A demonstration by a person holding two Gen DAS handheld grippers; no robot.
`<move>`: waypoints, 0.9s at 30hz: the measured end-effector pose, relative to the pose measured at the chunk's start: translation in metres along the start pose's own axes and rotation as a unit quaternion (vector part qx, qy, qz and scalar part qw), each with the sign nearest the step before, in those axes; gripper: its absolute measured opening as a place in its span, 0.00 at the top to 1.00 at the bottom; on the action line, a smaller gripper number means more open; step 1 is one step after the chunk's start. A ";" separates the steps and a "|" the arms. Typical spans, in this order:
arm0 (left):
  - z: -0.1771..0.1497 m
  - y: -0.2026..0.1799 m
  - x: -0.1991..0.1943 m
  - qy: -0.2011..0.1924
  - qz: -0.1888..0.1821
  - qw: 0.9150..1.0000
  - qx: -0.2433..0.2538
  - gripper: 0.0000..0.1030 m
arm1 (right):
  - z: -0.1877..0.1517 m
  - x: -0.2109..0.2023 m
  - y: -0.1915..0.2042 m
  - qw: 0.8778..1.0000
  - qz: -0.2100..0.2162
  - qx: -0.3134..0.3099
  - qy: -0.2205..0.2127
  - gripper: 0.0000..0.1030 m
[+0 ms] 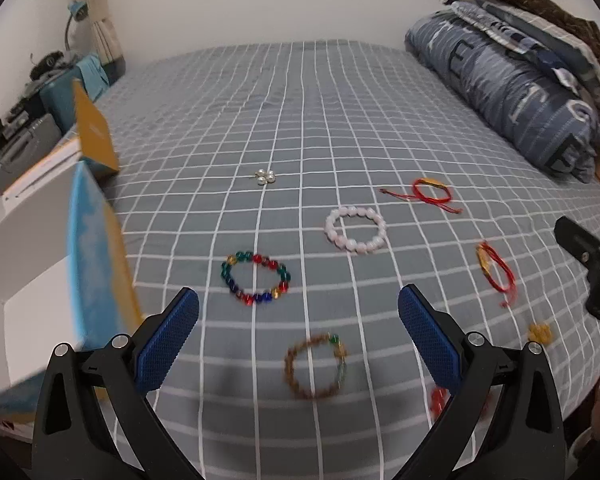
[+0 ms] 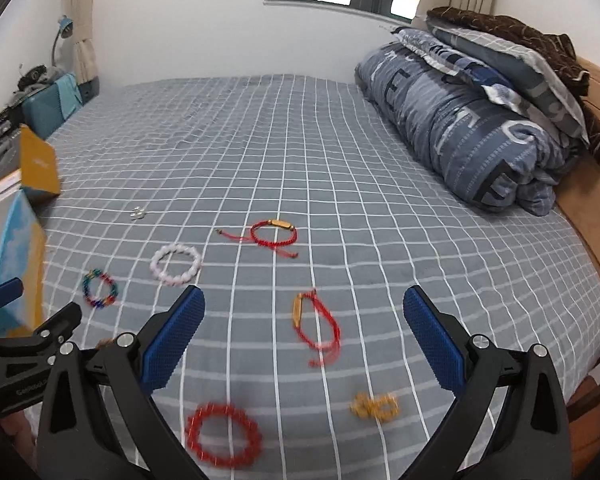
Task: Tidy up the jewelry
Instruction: 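Grasp the multicolour bead bracelet with left tool while right tool grasps red cord bracelet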
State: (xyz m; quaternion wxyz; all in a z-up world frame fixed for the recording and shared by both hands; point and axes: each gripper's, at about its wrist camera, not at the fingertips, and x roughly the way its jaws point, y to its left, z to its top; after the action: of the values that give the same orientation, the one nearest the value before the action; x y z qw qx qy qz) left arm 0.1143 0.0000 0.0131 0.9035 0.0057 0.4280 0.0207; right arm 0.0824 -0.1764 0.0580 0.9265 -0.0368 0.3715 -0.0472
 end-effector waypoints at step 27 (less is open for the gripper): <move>0.006 0.044 0.140 0.088 0.031 0.995 -0.039 0.05 | -0.034 0.171 -0.008 0.986 0.043 0.017 0.159 0.13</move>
State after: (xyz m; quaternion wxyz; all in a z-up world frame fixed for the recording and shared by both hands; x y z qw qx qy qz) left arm 0.2061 0.0504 -0.0899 0.8608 -0.0184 0.5044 0.0655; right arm 0.1815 -0.2051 -0.0831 0.8571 0.0034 0.5148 -0.0185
